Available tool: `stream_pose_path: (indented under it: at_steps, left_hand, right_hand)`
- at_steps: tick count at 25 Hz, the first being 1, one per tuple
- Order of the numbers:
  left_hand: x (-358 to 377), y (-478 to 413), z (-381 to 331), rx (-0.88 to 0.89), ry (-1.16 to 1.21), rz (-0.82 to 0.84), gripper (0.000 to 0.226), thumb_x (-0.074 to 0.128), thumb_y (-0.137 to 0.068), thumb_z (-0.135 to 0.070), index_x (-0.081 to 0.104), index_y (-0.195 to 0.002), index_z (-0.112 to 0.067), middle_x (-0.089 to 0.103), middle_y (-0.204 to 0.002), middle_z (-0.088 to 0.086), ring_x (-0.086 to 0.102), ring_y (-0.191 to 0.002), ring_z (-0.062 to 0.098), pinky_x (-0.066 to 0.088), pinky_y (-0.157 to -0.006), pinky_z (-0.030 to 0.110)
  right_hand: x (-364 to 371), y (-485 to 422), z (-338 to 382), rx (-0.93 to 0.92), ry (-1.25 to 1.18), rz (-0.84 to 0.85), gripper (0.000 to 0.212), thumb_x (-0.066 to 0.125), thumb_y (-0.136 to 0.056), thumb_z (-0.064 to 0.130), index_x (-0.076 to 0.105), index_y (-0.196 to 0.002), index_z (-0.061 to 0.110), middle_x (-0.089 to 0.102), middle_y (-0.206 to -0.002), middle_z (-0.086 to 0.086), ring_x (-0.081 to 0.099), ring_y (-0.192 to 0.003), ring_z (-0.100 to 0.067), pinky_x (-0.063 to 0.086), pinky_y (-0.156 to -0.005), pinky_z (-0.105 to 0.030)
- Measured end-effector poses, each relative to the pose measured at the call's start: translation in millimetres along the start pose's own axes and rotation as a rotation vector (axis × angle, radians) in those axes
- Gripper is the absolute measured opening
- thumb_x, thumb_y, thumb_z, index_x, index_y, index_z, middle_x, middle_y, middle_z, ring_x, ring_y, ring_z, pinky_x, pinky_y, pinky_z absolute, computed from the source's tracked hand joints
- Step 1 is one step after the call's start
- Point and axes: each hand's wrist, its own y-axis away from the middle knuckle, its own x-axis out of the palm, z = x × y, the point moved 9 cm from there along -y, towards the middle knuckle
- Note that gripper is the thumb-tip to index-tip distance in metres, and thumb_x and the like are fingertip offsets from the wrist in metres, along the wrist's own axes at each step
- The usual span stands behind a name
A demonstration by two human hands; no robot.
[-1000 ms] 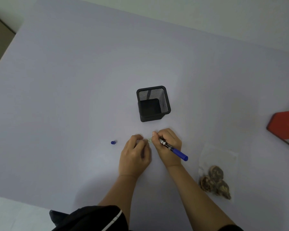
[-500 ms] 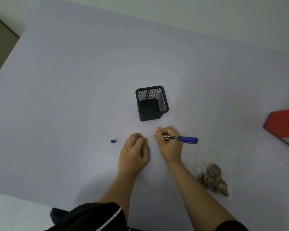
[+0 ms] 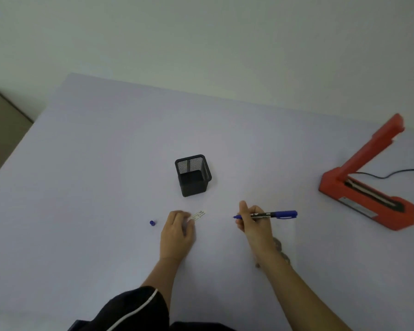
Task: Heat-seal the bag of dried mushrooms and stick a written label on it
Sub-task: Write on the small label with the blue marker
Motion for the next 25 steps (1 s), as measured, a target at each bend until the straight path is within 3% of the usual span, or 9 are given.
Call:
stream_pose_path:
  at_steps: [3, 6, 8, 11, 14, 17, 19, 21, 25]
  left_hand:
    - [-10, 1, -13, -0.091, 0.059, 0.108, 0.03, 0.057, -0.089, -0.016, 0.053, -0.119, -0.012, 0.055, -0.113, -0.001, 0.052, -0.068, 0.011, 0.044, -0.071, 0.025]
    - [-53, -4, -27, -0.008, -0.104, -0.052, 0.026, 0.054, -0.09, -0.016, 0.057, -0.116, -0.015, 0.051, -0.12, 0.002, 0.059, -0.081, 0.022, 0.052, -0.072, 0.034]
    - [-75, -8, -15, -0.062, -0.276, -0.088, 0.029, 0.053, -0.09, -0.02, 0.056, -0.119, -0.018, 0.044, -0.128, 0.007, 0.057, -0.099, 0.028, 0.053, -0.074, 0.04]
    - [-59, -6, 8, -0.118, -0.594, 0.237, 0.039, 0.047, -0.095, -0.025, 0.043, -0.133, -0.022, 0.033, -0.137, 0.014, 0.046, -0.113, 0.034, 0.049, -0.082, 0.042]
    - [-45, -2, 11, -0.05, -0.692, 0.333, 0.024, 0.042, -0.094, -0.008, 0.049, -0.117, -0.008, 0.046, -0.118, 0.014, 0.048, -0.094, 0.028, 0.047, -0.078, 0.034]
    - [-57, -6, -11, -0.122, -0.321, 0.17, 0.016, 0.048, -0.091, -0.006, 0.062, -0.096, -0.005, 0.058, -0.091, 0.005, 0.058, -0.084, 0.025, 0.045, -0.073, 0.027]
    - [-66, -1, -38, -0.343, 0.296, 0.082, 0.013, 0.054, -0.089, -0.006, 0.067, -0.091, -0.009, 0.066, -0.084, 0.003, 0.065, -0.082, 0.022, 0.053, -0.078, 0.028]
    - [-64, 9, -80, -0.435, 0.835, 0.119, 0.014, 0.054, -0.089, 0.0, 0.066, -0.092, -0.006, 0.068, -0.08, 0.005, 0.065, -0.075, 0.018, 0.057, -0.075, 0.025]
    - [-71, 18, -125, -0.38, 0.949, 0.184, 0.009, 0.058, -0.089, -0.007, 0.066, -0.092, -0.007, 0.068, -0.083, 0.007, 0.065, -0.074, 0.016, 0.056, -0.069, 0.021]
  right_hand:
    - [-1, 8, 19, 0.097, -0.145, 0.047, 0.034, 0.052, -0.092, 0.034, 0.057, -0.071, 0.009, 0.064, -0.064, -0.003, 0.062, -0.063, -0.011, 0.054, -0.06, -0.016]
    - [6, 14, 35, 0.151, -0.418, 0.102, 0.038, 0.044, -0.097, 0.033, 0.061, -0.071, 0.009, 0.069, -0.067, -0.004, 0.065, -0.06, -0.011, 0.054, -0.055, -0.017]
    - [8, 18, 39, 0.167, -0.473, 0.084, 0.036, 0.04, -0.098, 0.033, 0.058, -0.076, 0.011, 0.068, -0.076, -0.007, 0.066, -0.062, -0.012, 0.054, -0.055, -0.018]
    - [8, 22, 43, 0.146, -0.305, 0.019, 0.036, 0.041, -0.097, 0.038, 0.057, -0.075, 0.014, 0.063, -0.08, -0.002, 0.059, -0.071, -0.011, 0.052, -0.066, -0.02]
    - [9, 25, 51, 0.091, -0.237, 0.024, 0.031, 0.045, -0.096, 0.034, 0.056, -0.078, 0.012, 0.057, -0.081, 0.001, 0.058, -0.075, -0.009, 0.053, -0.069, -0.017]
    - [6, 32, 65, 0.014, -0.294, 0.094, 0.022, 0.051, -0.094, 0.027, 0.055, -0.084, 0.009, 0.057, -0.083, -0.002, 0.061, -0.081, -0.011, 0.055, -0.066, -0.014]
    - [3, 40, 80, -0.046, -0.363, 0.133, 0.018, 0.053, -0.093, 0.023, 0.057, -0.086, 0.008, 0.06, -0.084, -0.002, 0.062, -0.085, -0.014, 0.055, -0.071, -0.016]
    - [-1, 47, 90, -0.056, -0.436, 0.127, 0.015, 0.054, -0.092, 0.022, 0.058, -0.086, 0.009, 0.062, -0.084, -0.003, 0.063, -0.086, -0.014, 0.056, -0.074, -0.017]
    - [-2, 56, 97, -0.038, -0.459, 0.106, 0.016, 0.054, -0.091, 0.025, 0.059, -0.086, 0.011, 0.063, -0.084, -0.002, 0.064, -0.081, -0.011, 0.056, -0.072, -0.016]
